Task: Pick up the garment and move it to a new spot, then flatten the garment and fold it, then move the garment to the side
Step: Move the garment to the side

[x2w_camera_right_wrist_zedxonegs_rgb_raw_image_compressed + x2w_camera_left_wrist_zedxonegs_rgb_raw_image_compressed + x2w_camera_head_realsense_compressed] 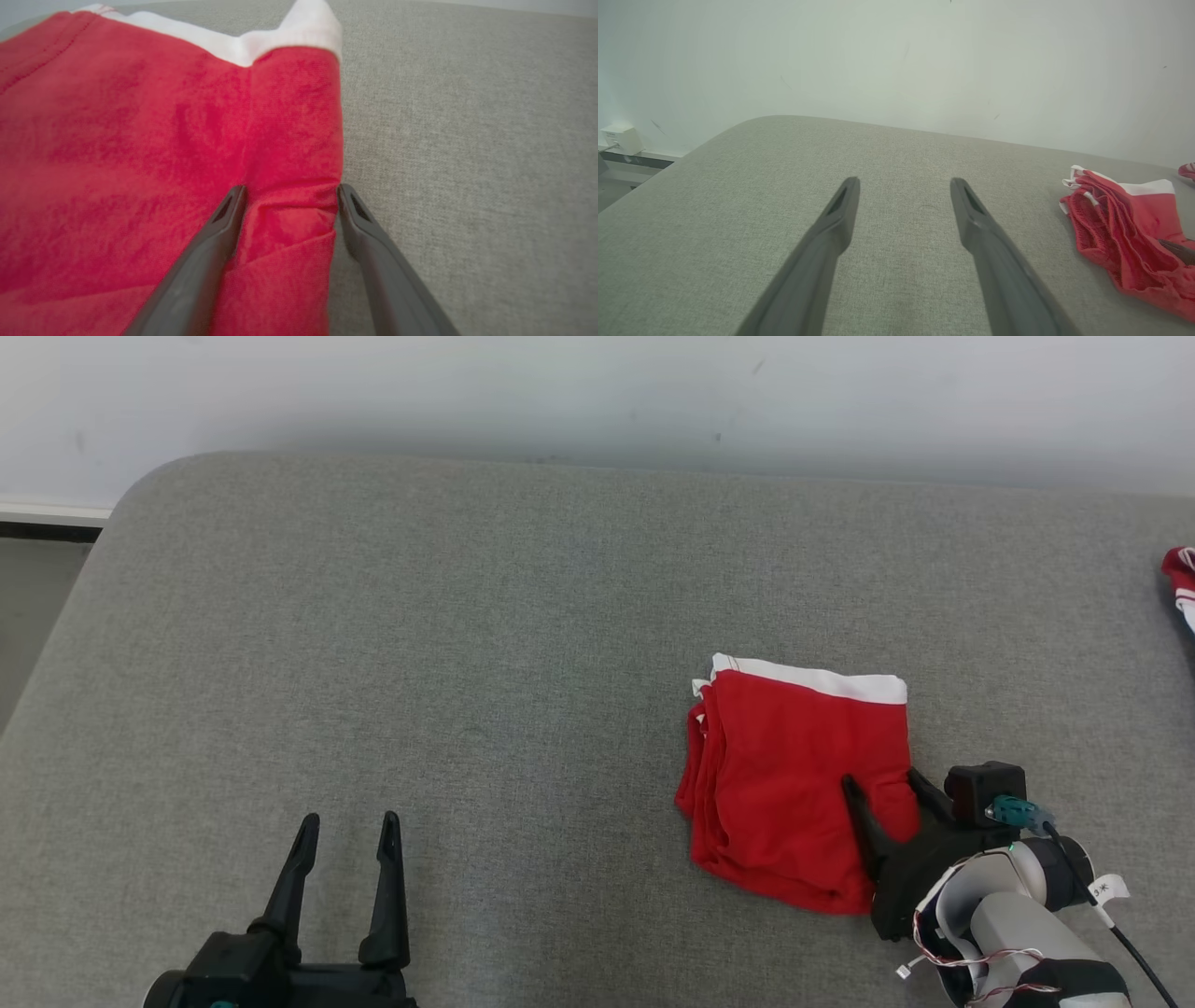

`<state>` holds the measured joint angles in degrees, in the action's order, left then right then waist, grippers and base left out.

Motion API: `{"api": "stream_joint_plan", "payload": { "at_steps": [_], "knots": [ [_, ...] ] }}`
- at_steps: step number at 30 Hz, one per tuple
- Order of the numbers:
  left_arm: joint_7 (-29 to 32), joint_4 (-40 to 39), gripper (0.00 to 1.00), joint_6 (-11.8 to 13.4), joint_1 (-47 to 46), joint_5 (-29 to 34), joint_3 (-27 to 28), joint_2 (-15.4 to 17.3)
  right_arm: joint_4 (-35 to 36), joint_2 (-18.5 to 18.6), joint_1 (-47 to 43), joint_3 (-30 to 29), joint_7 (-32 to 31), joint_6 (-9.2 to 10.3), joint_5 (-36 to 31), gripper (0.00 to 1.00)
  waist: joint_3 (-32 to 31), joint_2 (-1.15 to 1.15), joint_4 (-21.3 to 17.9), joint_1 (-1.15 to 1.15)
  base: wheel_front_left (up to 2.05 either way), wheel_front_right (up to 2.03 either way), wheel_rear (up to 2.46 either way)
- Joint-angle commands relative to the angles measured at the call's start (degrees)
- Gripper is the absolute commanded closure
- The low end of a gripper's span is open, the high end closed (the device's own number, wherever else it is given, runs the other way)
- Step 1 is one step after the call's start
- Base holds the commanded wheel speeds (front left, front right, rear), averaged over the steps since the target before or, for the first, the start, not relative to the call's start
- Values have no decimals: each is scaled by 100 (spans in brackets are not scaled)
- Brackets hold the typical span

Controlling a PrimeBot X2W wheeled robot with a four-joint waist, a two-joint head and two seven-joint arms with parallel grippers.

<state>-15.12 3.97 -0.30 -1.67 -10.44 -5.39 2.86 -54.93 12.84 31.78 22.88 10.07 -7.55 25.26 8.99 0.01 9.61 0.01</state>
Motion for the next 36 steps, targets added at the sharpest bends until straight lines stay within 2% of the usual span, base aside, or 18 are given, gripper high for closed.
{"api": "stream_joint_plan", "payload": {
  "at_steps": [1,4,5,6,7,10,18,26,30,34,36],
  "knots": [
    [2,5,0,22,-58,-18,-1,7,-113,-49,-25,64,-10,16,47,0,30,-1,13,-1,0,0,0],
    [2,17,0,28,-78,-25,24,6,-339,-142,-75,233,-2,16,192,0,29,-1,-36,-1,0,0,0],
    [2,23,0,29,-83,-32,25,7,-392,-171,-83,285,-13,16,245,17,25,-1,-53,-1,0,0,0],
    [2,32,0,30,-86,-39,27,7,-430,-197,-84,350,-38,15,298,68,16,-1,-72,-1,0,0,0],
    [2,41,0,33,-88,-49,23,7,-451,-206,-69,402,-23,14,366,98,9,-1,-89,-1,0,0,0],
    [2,49,0,41,-95,-93,5,7,-450,-131,53,541,55,17,494,100,0,-1,-153,-1,0,0,0],
    [2,1,0,10,-302,-94,-65,7,-154,461,767,1128,168,18,555,100,282,-1,-398,-1,0,0,0],
    [3,-130,0,-52,-787,43,-203,8,458,1500,1809,1832,-39,17,607,100,1141,-1,-861,-1,0,0,0],
    [2,-229,0,-146,-1120,269,-246,9,871,2234,2436,2136,-91,17,762,100,1753,-1,-1201,-1,0,0,0],
    [2,-326,0,-216,-1295,459,-195,24,1105,2718,2824,2287,-91,17,914,100,2123,-1,-1496,-1,0,0,0],
    [2,-337,0,-249,-1326,506,-192,38,1147,2831,2893,2309,-90,17,962,100,2189,-1,-1557,-1,0,0,0]
  ]
}}
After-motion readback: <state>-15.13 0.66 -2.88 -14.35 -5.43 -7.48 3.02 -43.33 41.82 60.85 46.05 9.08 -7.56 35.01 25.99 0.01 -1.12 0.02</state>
